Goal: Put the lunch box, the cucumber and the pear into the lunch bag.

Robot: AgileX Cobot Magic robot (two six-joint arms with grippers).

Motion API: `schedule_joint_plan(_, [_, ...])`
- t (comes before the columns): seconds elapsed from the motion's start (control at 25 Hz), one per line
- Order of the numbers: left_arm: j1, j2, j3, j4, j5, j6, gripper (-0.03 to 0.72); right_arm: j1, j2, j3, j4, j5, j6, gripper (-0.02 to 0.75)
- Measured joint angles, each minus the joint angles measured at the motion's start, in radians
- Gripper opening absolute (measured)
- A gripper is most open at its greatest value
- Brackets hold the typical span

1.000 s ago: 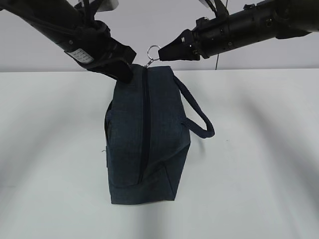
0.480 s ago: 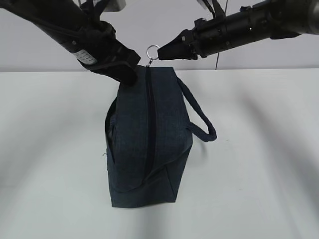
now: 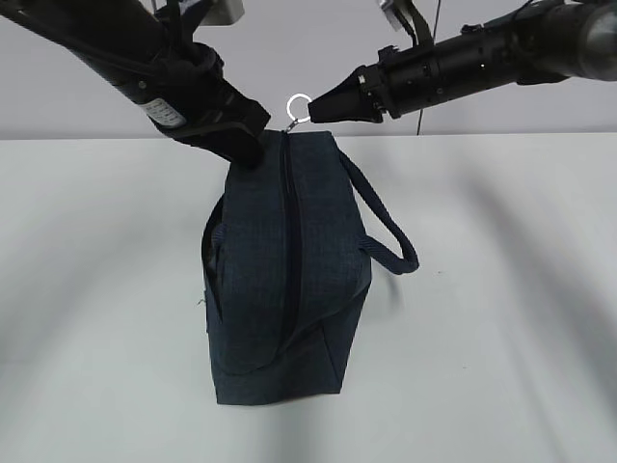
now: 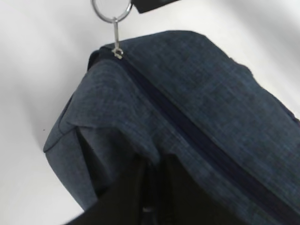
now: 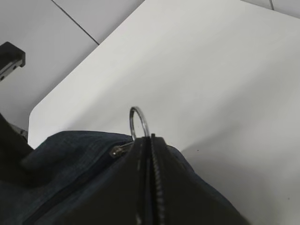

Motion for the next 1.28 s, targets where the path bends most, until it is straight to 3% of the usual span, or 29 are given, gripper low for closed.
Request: schedule_joint_plan(1.28, [-0.002, -0.017, 0.000, 0.017, -0.006, 0.029, 0.029, -0.008, 0.096, -0.038, 0.000, -0.034, 0.004, 0.000])
